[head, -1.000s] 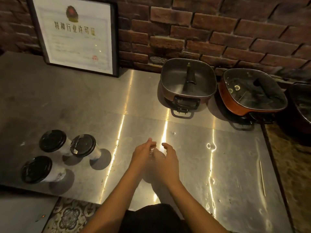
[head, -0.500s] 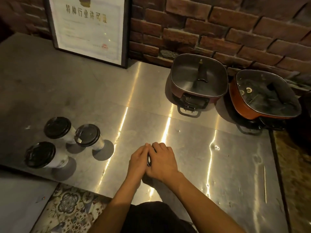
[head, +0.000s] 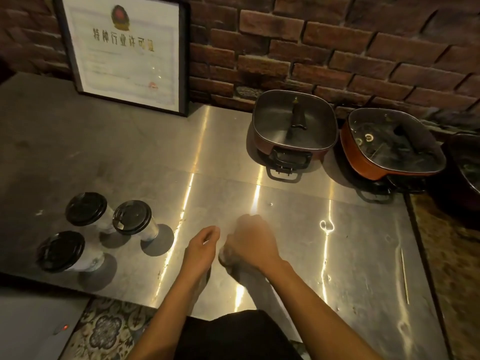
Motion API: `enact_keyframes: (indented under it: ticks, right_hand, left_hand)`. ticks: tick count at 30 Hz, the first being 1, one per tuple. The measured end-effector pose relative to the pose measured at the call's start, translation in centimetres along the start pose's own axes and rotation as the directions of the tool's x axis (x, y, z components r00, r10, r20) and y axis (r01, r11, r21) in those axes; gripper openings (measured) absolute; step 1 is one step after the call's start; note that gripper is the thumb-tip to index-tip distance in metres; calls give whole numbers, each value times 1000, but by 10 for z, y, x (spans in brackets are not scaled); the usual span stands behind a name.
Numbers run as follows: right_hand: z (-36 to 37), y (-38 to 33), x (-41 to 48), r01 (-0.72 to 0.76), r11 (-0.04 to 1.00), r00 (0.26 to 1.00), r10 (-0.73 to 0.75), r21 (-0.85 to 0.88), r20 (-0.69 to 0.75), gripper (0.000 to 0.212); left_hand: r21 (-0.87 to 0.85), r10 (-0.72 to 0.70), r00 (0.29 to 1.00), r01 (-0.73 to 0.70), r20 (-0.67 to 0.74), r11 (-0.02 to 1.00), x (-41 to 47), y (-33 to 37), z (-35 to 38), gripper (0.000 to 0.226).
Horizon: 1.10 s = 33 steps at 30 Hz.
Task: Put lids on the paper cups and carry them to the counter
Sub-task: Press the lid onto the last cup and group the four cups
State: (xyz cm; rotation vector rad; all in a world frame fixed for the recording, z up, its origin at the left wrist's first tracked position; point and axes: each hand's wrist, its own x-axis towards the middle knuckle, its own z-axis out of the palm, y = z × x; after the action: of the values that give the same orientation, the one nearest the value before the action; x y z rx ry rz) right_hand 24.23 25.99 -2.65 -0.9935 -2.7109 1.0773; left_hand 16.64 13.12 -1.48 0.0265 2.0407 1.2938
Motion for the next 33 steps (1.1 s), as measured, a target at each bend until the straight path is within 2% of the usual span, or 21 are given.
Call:
enact_keyframes:
  ticks: [1,2,4,5,7,11,16,19,22,25,28,30,33]
  right_hand:
    - [-7,3,-3,-89,979,995,94,184,-19,35]
    - [-14,3,-6,-177,909,981,193,378,-3,28]
    - [-30,1,-15,-340,658,930,342,672,136,20]
    - [-37,-2,-19,-390,545,908,362,742,211,21]
    - [-44,-8,-29,-435,401,883,365,806,295,21]
    - [-48,-26,-41,-421,243,876,359,874,322,18]
    - [-47,-53,-45,-376,271,903,322,886,284,22]
    - [-46,-65,-46,-312,301,932,281,901,229,39]
    - [-43,-75,-47,-259,342,952,249,903,179,39]
    - [-41,-88,-48,-170,410,970,228,896,79,37]
    - [-37,-102,-51,-75,453,976,214,889,-27,36]
    - [-34,-106,-52,-43,467,974,218,883,-68,35]
    - [-30,-114,-54,-66,436,968,245,897,-48,35]
  left_hand:
    - [44,12,1000,-12,8,999,-1,-1,-8,42]
    - [71,13,999,-15,33,997,-3,-2,-15,39]
    - [74,-12,993,3,114,997,-7,1,-28,34]
    - [52,-19,988,11,155,999,-11,5,-34,34]
    - [10,-3,978,1,208,1000,-19,16,-43,30]
    - [-98,35,981,-16,193,995,-33,35,-58,28]
    - [-142,95,982,-72,162,987,-35,45,-80,28]
    - [-116,213,955,-192,208,975,-36,50,-100,29]
    - [-63,293,909,-288,295,956,-35,56,-119,33]
    - [-43,253,929,-251,269,967,-29,65,-128,29]
    - [-115,220,937,-195,271,974,-22,70,-136,30]
    - [-131,240,908,-206,345,970,-19,71,-147,37]
    - [-53,289,853,-296,435,954,-13,73,-167,49]
